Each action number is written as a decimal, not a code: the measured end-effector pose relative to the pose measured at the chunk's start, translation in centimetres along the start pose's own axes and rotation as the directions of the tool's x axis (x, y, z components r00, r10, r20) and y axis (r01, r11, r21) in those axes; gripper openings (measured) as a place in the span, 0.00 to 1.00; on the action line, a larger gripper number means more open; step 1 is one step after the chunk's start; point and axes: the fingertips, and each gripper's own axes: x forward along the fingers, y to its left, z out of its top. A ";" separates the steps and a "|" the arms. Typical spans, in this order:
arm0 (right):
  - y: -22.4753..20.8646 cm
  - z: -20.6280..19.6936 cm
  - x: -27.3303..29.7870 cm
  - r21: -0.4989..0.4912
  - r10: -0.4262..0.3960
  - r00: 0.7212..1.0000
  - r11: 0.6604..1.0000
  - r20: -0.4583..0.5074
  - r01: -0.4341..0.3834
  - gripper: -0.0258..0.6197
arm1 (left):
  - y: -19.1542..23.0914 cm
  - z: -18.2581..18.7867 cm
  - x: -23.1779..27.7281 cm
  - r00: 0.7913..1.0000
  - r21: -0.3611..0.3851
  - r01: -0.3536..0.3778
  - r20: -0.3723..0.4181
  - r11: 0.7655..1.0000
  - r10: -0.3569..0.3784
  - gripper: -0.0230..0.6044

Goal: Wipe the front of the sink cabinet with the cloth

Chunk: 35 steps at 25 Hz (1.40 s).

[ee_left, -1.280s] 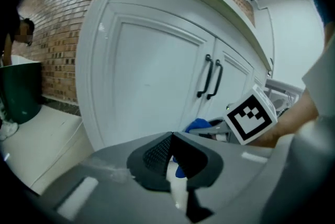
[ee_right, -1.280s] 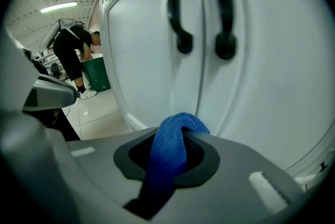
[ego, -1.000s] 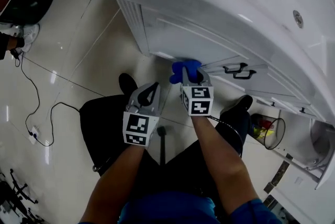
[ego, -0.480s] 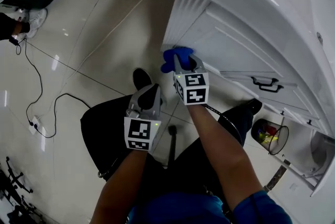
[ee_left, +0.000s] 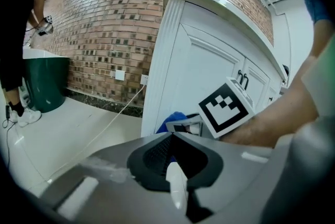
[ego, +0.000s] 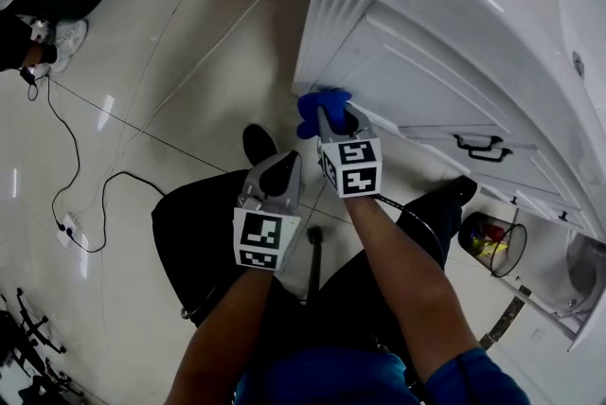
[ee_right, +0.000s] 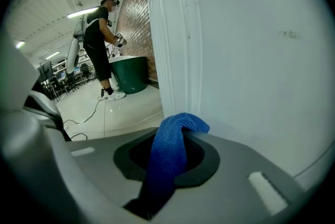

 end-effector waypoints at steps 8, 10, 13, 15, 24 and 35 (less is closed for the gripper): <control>-2.2 -2.0 -5.4 0.054 -0.027 0.999 0.998 0.027 0.025 0.15 | -4.1 0.7 1.2 0.999 0.108 0.046 -0.015 0.993 -0.045 0.04; -3.2 -2.6 -7.2 0.066 -0.044 0.998 0.997 0.035 0.041 0.15 | -5.5 0.7 1.7 0.998 0.126 0.067 -0.025 0.990 -0.064 0.04; -5.4 -3.7 -10.2 0.105 -0.081 0.996 0.992 0.046 0.076 0.15 | -8.2 0.7 2.8 0.993 0.154 0.111 -0.044 0.982 -0.106 0.04; -7.5 -5.1 -12.6 0.131 -0.125 0.992 0.984 0.037 0.119 0.15 | -10.6 0.8 3.7 0.988 0.177 0.149 -0.056 0.973 -0.142 0.04; -21.3 -14.9 -26.1 0.330 -0.429 0.900 0.840 -0.082 0.431 0.15 | -26.4 0.3 8.8 0.916 0.258 0.401 -0.103 0.879 -0.388 0.04; -34.5 -23.1 -33.1 0.365 -0.569 0.789 0.701 -0.232 0.612 0.15 | -33.9 -2.4 12.8 0.866 0.257 0.498 -0.187 0.828 -0.463 0.08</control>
